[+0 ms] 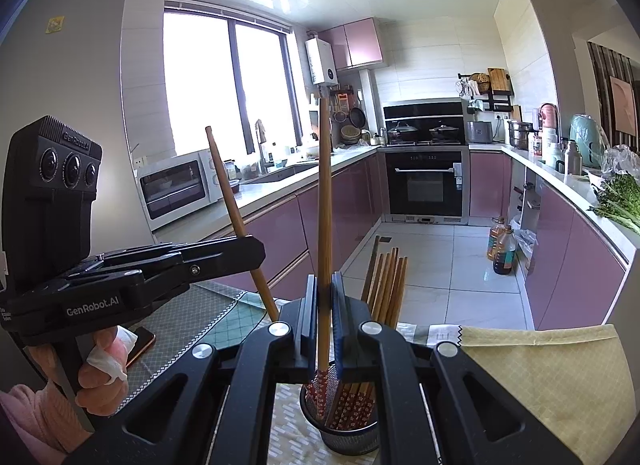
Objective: Organize utensils
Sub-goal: 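Push both held chopsticks down into the cup among the others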
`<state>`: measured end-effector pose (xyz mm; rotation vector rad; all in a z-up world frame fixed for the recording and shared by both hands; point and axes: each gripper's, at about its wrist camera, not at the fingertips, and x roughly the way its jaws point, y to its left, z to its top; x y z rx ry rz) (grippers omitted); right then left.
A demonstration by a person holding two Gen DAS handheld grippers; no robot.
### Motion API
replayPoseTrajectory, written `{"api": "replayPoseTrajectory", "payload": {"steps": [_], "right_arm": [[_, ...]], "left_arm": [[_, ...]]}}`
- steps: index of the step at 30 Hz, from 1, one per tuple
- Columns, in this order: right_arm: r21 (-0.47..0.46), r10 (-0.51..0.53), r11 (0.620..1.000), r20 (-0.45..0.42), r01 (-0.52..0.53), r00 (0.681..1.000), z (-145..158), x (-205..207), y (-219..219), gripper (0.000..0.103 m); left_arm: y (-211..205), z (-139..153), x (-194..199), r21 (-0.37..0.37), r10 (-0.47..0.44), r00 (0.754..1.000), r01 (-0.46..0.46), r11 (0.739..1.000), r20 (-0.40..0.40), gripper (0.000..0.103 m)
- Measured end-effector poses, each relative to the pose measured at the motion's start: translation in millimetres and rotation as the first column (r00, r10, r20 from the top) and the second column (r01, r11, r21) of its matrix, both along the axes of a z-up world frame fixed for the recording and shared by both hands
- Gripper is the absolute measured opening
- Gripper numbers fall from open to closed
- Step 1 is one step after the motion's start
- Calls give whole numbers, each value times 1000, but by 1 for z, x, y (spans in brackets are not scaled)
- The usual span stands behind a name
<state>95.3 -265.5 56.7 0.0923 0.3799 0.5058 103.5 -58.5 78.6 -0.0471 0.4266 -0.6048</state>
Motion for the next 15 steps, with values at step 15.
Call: {"api": "replayPoseTrajectory", "payload": {"steps": [15], "right_arm": [[3, -11, 1000, -26, 11, 1000, -4, 10, 2, 6]], "left_arm": [[-6, 0, 5, 23, -4, 1000, 4, 1000, -24, 8]]}}
